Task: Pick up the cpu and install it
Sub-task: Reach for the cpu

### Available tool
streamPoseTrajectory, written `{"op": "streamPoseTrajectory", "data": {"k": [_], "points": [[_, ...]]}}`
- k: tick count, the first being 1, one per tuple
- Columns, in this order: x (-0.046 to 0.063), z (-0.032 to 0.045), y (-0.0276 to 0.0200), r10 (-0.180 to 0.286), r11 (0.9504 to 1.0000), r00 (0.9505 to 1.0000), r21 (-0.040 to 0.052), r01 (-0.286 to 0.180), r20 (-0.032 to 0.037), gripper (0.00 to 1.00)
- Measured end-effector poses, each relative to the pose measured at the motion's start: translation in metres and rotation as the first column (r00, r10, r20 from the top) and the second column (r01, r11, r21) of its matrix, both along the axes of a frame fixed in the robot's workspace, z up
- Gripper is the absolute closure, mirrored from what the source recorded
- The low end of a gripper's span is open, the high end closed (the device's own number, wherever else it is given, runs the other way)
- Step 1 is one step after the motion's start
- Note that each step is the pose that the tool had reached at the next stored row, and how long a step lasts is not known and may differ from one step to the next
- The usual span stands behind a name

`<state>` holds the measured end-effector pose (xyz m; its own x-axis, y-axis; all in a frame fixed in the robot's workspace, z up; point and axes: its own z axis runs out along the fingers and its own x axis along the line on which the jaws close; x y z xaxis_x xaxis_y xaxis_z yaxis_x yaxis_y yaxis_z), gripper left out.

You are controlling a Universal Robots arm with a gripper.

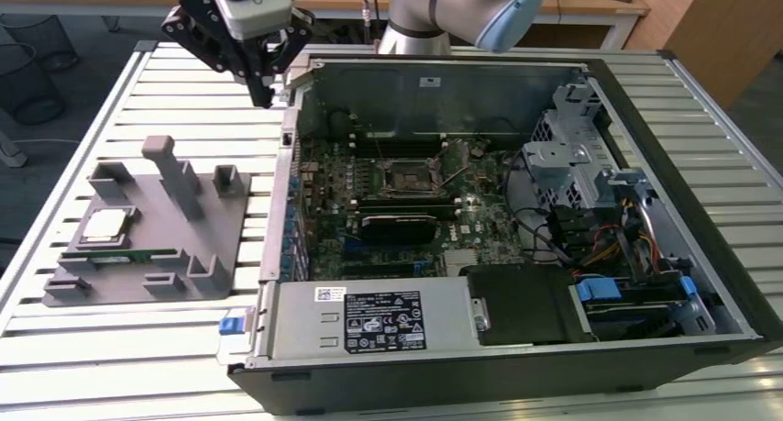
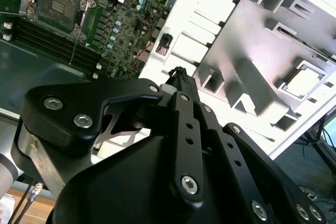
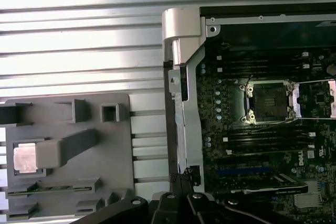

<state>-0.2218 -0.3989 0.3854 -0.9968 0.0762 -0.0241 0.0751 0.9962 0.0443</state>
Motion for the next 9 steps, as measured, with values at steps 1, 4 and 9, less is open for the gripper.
{"op": "streamPoseTrajectory", "data": {"k": [1,4,9], "points": [[-0.0007,-0.0001,0.0,0.0,1.0,1.0,0.0001,0.0,0.0,0.89],[-0.0027,-0.0003,0.0,0.0,1.0,1.0,0.0,0.0,0.0,0.89],[-0.0064,-0.0006,0.0,0.0,1.0,1.0,0.0,0.0,0.0,0.89]]}}
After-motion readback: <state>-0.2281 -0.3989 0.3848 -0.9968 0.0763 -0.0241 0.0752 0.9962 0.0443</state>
